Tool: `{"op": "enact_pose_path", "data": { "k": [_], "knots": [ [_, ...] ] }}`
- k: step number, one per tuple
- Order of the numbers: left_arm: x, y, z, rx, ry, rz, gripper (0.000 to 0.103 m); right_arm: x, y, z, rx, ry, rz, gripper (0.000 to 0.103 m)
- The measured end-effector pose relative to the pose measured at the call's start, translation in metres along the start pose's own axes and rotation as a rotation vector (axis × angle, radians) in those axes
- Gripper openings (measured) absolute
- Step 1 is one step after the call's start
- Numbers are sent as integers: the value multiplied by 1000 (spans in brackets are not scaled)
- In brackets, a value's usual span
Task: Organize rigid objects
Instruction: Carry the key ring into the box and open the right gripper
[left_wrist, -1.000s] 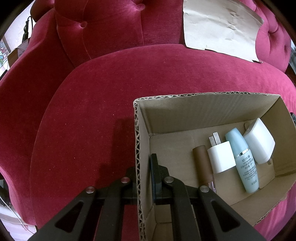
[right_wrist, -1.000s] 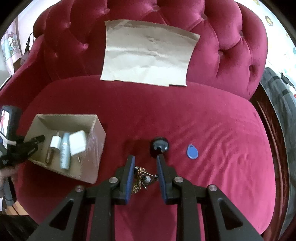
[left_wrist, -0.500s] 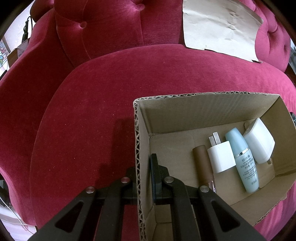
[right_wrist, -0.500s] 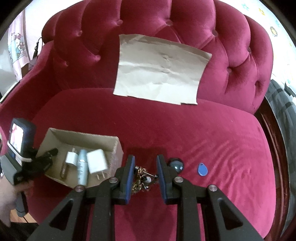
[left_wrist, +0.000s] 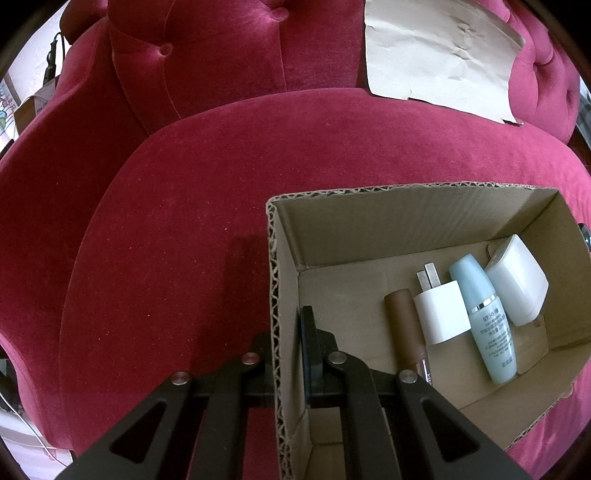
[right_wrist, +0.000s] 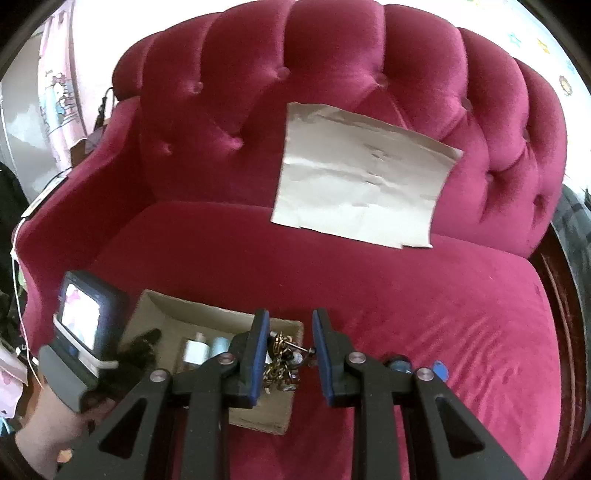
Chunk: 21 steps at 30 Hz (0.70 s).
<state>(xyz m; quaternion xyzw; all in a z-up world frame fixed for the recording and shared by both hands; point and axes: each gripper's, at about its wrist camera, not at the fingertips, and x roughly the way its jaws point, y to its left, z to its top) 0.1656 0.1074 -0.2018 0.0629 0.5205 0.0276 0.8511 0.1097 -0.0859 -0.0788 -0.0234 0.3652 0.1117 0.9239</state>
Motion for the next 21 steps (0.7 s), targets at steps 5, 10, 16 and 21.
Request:
{"op": "enact_pose_path", "data": {
  "k": [5, 10, 16, 21],
  "knots": [
    [-1, 0, 0, 0, 0, -2, 7, 8, 22, 4, -22, 3, 33, 25],
    [-1, 0, 0, 1, -1, -2, 7, 18, 41, 3, -35, 14, 61, 25],
    [-1, 0, -1, 0, -2, -3, 7, 35, 58, 0, -36, 41, 86, 25],
    [-1, 0, -1, 0, -2, -4, 7, 52, 67, -6, -36, 75, 93, 25]
  ]
}}
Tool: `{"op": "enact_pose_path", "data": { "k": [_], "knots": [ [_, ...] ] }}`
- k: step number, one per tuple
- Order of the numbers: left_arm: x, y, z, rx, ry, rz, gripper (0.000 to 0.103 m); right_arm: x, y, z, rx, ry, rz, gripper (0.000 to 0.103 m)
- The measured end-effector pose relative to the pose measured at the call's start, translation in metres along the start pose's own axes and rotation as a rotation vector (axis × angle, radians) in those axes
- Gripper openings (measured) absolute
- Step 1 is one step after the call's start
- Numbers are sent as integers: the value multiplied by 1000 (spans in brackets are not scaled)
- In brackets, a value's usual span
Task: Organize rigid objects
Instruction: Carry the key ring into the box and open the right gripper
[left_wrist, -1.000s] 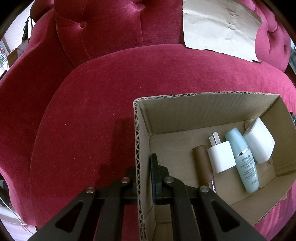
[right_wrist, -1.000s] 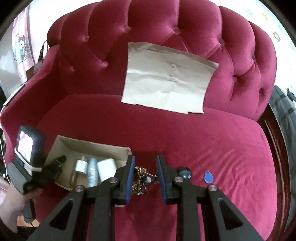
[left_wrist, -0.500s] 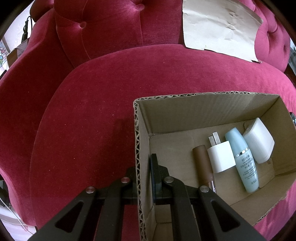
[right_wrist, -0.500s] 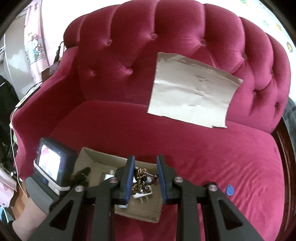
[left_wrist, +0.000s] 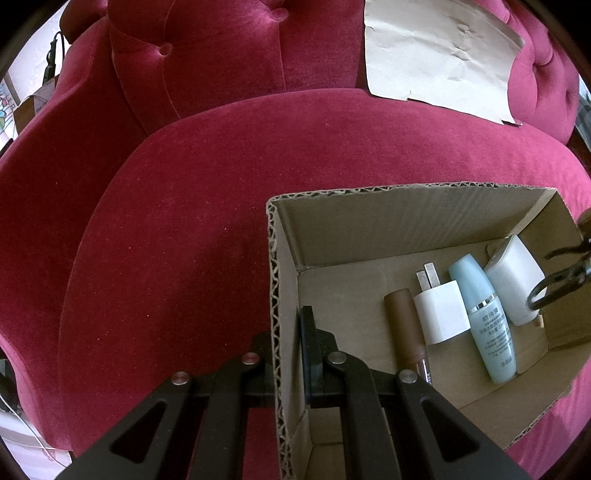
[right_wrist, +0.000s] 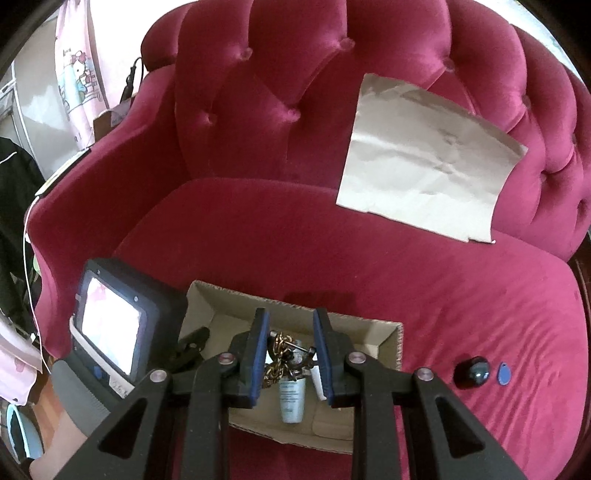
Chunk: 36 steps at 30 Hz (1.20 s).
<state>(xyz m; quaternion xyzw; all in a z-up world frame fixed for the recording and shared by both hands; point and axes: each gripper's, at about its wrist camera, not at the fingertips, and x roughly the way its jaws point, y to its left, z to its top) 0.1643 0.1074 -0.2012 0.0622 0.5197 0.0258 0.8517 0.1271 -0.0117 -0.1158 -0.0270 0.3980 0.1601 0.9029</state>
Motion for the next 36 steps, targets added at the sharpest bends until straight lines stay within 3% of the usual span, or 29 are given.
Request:
{"op": "enact_pose_path", "data": {
  "k": [18, 29, 31, 33, 36],
  "knots": [
    [0, -2, 0, 1, -1, -1, 7, 49, 5, -24, 23, 107, 16, 25],
    [0, -4, -1, 1, -2, 0, 7, 50, 1, -23, 37, 104, 28, 27],
    [1, -4, -1, 2, -1, -1, 7, 48, 1, -22, 37, 94, 19, 44],
    [0, -3, 0, -3, -2, -3, 7, 45, -1, -22, 47, 77, 9, 72],
    [0, -1, -1, -2, -3, -4, 7, 44, -3, -21, 48, 71, -32, 84]
  ]
}}
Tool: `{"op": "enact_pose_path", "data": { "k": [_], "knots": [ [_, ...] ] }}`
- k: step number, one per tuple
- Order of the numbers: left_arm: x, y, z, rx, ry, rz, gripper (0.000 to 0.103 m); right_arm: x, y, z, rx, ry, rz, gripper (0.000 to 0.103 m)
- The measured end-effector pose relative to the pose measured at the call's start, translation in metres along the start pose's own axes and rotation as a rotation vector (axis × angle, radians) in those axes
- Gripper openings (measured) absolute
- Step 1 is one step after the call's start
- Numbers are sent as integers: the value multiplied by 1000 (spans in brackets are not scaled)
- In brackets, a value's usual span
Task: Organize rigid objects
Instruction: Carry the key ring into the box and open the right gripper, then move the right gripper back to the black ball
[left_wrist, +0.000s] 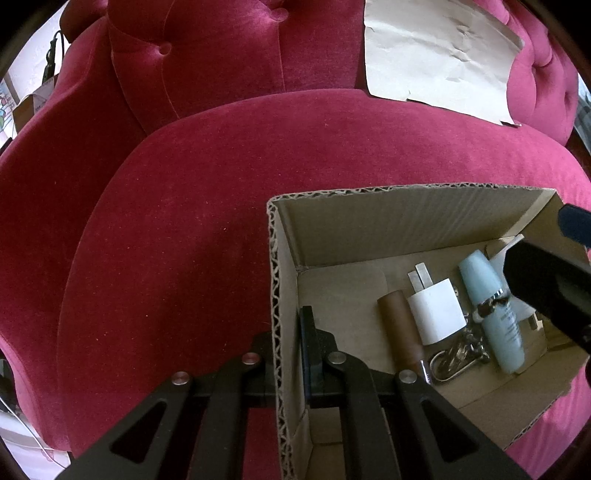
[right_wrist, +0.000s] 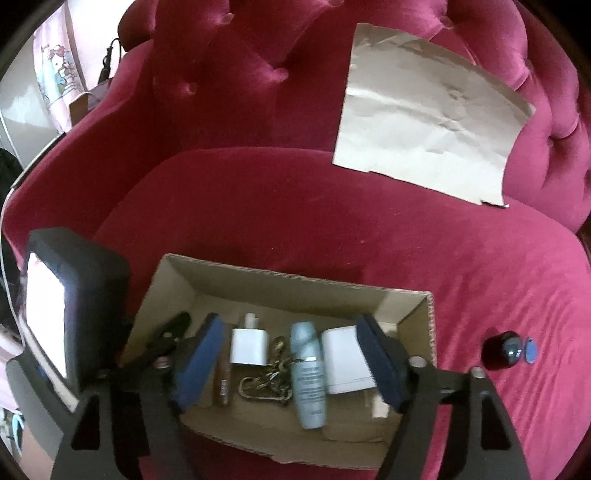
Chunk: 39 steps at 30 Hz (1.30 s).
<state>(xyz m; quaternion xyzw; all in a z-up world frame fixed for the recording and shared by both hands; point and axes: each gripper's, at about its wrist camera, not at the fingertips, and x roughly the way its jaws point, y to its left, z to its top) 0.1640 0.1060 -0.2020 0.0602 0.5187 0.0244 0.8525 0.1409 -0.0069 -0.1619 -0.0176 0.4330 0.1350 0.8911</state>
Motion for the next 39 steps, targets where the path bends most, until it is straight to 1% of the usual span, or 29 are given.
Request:
{"op": "enact_pose_path", "data": {
  "k": [3, 8, 16, 23, 31, 39],
  "knots": [
    [0, 0, 0, 0, 0, 0, 7, 3, -5, 1, 14, 10, -19, 94],
    [0, -1, 0, 3, -1, 2, 7, 3, -10, 3, 17, 11, -33, 103],
    [-1, -1, -1, 6, -1, 4, 7, -3, -9, 0, -6, 1, -30, 103],
    [-1, 0, -1, 3, -1, 4, 7, -12, -19, 4, 2, -16, -28, 103],
    [-1, -1, -1, 3, 0, 5, 6, -28, -42, 8, 29, -48, -47, 103],
    [-1, 0, -1, 3, -1, 7, 6, -41, -70, 8, 61, -68, -87, 103]
  ]
}}
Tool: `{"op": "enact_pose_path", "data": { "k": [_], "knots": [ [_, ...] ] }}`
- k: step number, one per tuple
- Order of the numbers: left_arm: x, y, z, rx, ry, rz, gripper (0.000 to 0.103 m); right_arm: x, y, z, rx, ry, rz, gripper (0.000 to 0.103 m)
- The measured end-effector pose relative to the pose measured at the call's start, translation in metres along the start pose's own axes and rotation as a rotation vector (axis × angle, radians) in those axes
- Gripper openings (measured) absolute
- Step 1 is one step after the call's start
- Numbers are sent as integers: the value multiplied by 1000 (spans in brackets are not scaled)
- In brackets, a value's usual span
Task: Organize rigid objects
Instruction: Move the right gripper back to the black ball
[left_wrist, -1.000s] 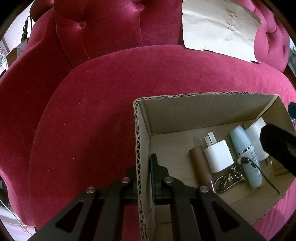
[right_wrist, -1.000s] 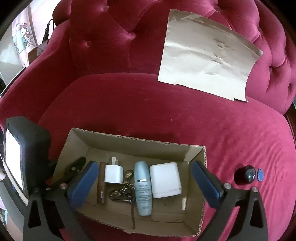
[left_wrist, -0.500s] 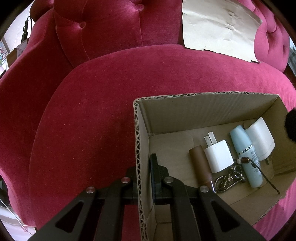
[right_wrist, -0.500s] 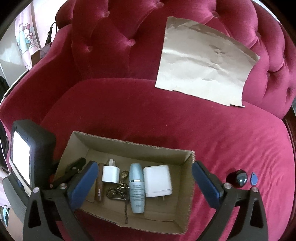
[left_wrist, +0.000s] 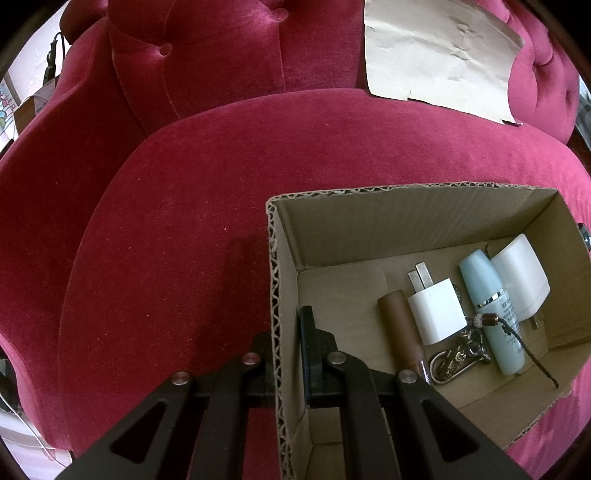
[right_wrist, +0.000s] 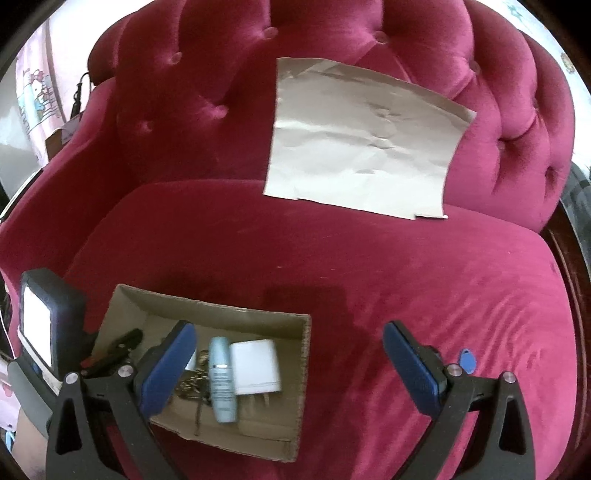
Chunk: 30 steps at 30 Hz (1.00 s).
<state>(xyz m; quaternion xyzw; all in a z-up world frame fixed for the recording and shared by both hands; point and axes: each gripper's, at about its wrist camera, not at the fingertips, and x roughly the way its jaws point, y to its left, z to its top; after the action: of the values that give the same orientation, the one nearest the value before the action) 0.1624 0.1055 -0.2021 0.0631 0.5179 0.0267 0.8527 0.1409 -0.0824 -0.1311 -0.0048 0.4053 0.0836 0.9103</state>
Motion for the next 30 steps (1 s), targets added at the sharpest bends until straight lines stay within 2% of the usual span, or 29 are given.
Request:
{"op": "enact_pose_path", "data": {
  "k": [14, 22, 30],
  "knots": [
    [0, 0, 0, 1, 0, 0, 6, -1, -64, -2, 79, -2, -97, 103],
    [0, 0, 0, 2, -1, 0, 6, 12, -92, -11, 116, 27, -140, 103],
    [0, 0, 0, 2, -1, 0, 7, 36, -112, -23, 142, 88, -148, 103]
  ]
}}
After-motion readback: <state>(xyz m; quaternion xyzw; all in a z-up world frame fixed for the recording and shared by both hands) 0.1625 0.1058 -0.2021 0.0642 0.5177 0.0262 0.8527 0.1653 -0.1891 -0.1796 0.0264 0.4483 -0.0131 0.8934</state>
